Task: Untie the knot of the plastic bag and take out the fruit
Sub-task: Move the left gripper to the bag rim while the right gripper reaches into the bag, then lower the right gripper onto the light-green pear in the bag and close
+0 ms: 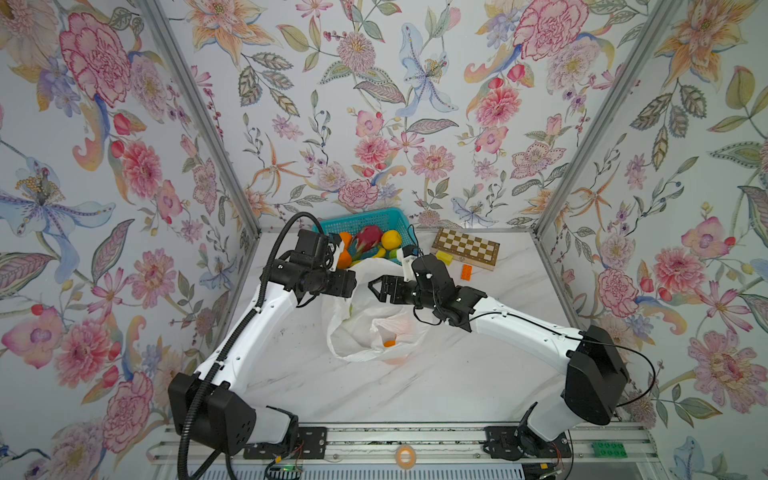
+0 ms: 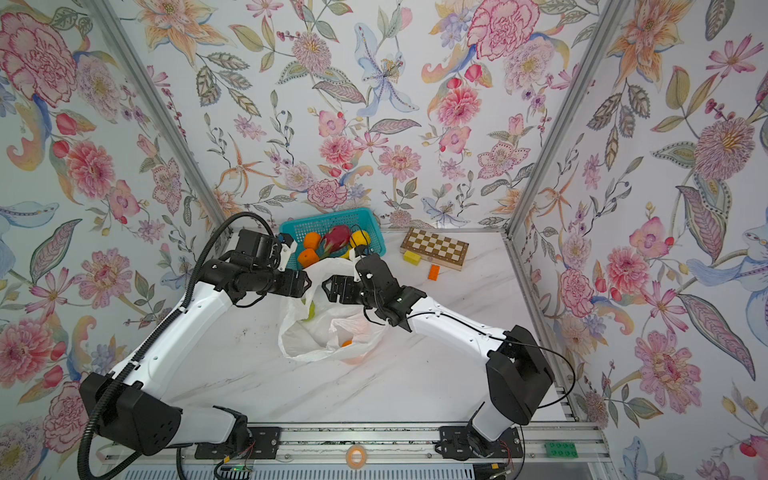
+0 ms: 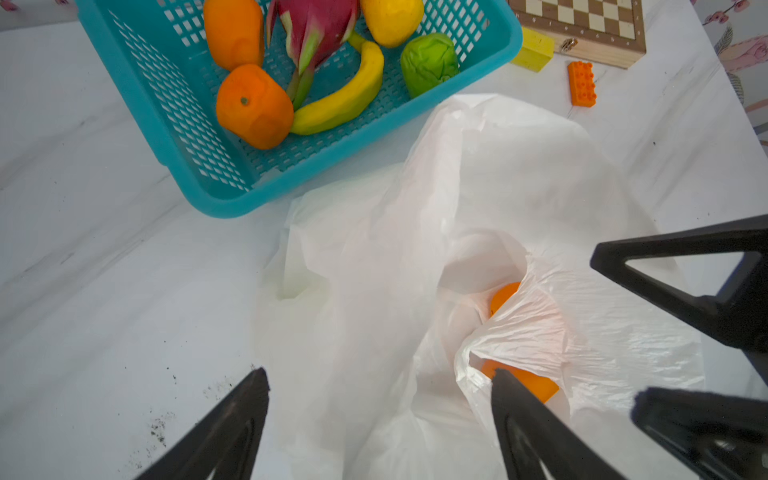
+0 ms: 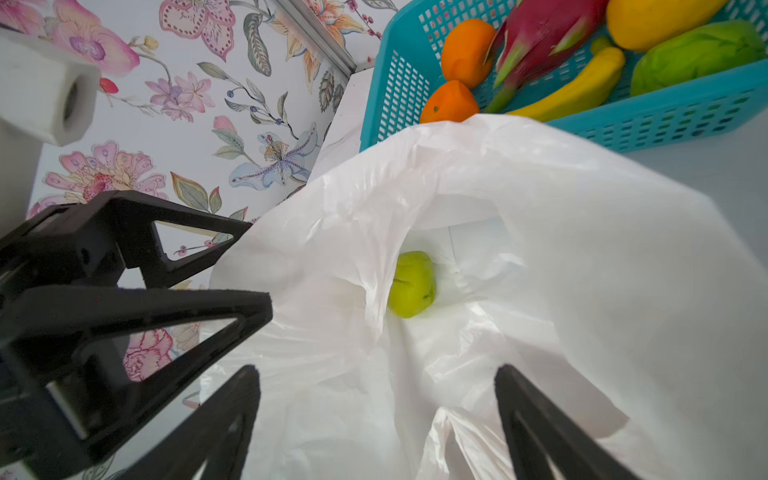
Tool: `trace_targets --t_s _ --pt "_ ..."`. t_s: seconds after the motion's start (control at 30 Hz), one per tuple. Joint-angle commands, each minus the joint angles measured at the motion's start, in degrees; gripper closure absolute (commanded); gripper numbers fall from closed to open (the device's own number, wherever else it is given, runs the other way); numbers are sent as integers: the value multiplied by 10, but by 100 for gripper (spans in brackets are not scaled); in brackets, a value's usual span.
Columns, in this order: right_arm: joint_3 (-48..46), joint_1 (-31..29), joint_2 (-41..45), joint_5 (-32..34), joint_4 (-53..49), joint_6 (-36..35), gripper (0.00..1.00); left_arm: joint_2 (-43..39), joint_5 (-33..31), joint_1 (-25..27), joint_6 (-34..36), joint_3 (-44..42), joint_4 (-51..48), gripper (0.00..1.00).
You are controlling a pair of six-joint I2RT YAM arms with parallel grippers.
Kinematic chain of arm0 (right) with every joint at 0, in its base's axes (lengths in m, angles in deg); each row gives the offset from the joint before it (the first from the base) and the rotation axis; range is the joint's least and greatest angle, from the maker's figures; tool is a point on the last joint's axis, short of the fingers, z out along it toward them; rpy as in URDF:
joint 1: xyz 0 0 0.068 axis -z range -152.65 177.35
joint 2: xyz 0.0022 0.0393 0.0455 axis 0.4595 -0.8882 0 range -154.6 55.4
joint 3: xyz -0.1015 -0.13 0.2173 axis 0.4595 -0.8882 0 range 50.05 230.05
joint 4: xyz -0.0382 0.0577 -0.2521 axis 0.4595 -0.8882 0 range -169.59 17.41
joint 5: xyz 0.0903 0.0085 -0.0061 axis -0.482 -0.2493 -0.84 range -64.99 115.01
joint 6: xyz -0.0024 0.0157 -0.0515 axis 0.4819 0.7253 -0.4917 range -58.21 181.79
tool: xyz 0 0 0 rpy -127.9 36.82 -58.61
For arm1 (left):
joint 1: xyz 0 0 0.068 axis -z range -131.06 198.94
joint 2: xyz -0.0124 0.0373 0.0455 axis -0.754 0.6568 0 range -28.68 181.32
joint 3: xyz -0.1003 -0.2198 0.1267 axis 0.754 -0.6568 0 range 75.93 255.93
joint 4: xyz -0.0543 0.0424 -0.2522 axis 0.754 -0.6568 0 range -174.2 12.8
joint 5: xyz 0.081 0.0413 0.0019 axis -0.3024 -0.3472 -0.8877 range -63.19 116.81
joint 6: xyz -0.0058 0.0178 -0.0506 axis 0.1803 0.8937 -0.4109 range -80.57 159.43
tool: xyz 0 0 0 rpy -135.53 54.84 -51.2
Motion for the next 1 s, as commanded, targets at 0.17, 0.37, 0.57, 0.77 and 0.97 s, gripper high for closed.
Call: trace_targets --t_s 0.17,0.37,0.57,0.77,0.97 --pt "-31 -37 -72 0 176 -179 17 -13 -78 -1 -40 -27 -3 46" --pt "-31 -59 -129 -12 217 -265 16 -15 -130 -1 -73 -9 -5 65" --pt "-6 -67 -178 -28 219 -281 15 -22 -132 0 -78 -9 4 78" --pt "10 -67 -216 -42 239 -304 7 -17 -146 -1 -79 -5 1 89" --pt "57 -66 -262 -22 223 -343 3 -10 -130 0 -84 10 21 91"
